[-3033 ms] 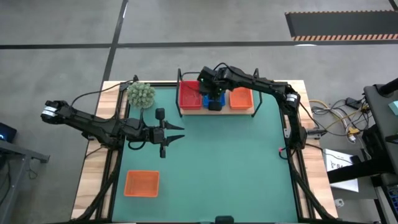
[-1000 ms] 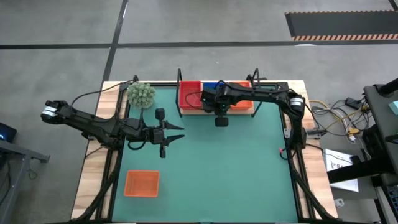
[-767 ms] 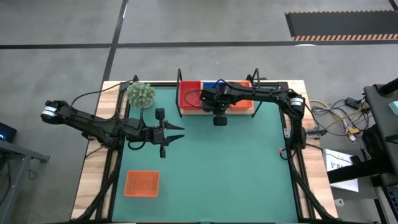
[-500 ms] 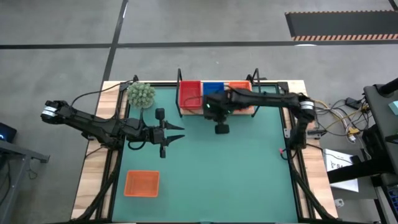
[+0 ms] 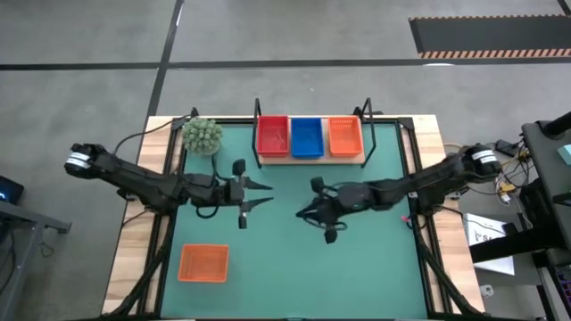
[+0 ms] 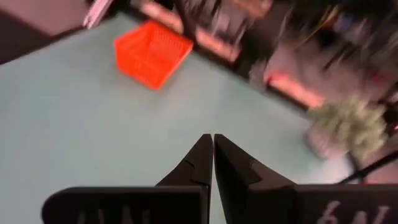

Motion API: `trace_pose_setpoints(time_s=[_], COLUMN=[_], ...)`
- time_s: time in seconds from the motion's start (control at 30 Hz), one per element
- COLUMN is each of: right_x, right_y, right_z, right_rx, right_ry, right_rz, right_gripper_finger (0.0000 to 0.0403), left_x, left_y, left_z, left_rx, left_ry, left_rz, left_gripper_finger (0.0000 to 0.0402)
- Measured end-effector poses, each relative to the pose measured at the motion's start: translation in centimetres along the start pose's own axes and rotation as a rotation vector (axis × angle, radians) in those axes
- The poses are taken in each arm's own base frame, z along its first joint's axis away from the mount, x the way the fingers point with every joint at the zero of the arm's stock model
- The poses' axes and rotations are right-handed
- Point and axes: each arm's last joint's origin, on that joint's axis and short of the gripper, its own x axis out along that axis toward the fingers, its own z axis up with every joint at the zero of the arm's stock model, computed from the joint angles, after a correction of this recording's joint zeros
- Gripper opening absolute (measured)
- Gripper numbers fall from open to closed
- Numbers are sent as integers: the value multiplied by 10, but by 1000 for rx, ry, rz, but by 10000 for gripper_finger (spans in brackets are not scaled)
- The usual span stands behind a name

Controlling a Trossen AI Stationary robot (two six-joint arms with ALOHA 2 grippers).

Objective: Stack baskets on shelf by color
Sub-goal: Stack the orange bin on top of the stacked orange bins on the shelf

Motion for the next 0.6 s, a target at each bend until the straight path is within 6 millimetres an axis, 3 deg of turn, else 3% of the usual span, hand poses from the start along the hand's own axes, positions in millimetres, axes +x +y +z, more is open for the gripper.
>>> trace_pose_setpoints(time_s=[0.13,0.23,0.3,0.4,0.53,0.6], right_x=[-13,-26,-34,-42,-48,-49], right_y=[5,5,6,7,6,6], right_z=[-23,-26,-27,-28,-27,-28], right_rx=[-3,41,42,41,18,11], right_ry=[-70,-82,-73,-73,-96,-90], right_rz=[-51,-58,-50,-42,-54,-52], right_gripper_finger=[8,8,8,8,8,8], left_x=[11,1,-11,-30,-41,-39], left_y=[-20,-47,-62,-77,-87,-95], left_z=[-18,-33,-25,-16,-15,-18], left_rx=[-249,-511,-784,-1016,-1145,-1162], left_ry=[106,423,661,965,1184,1277], left_rz=[-51,-235,-233,-4,365,441], left_gripper_finger=[102,102,102,102,102,102])
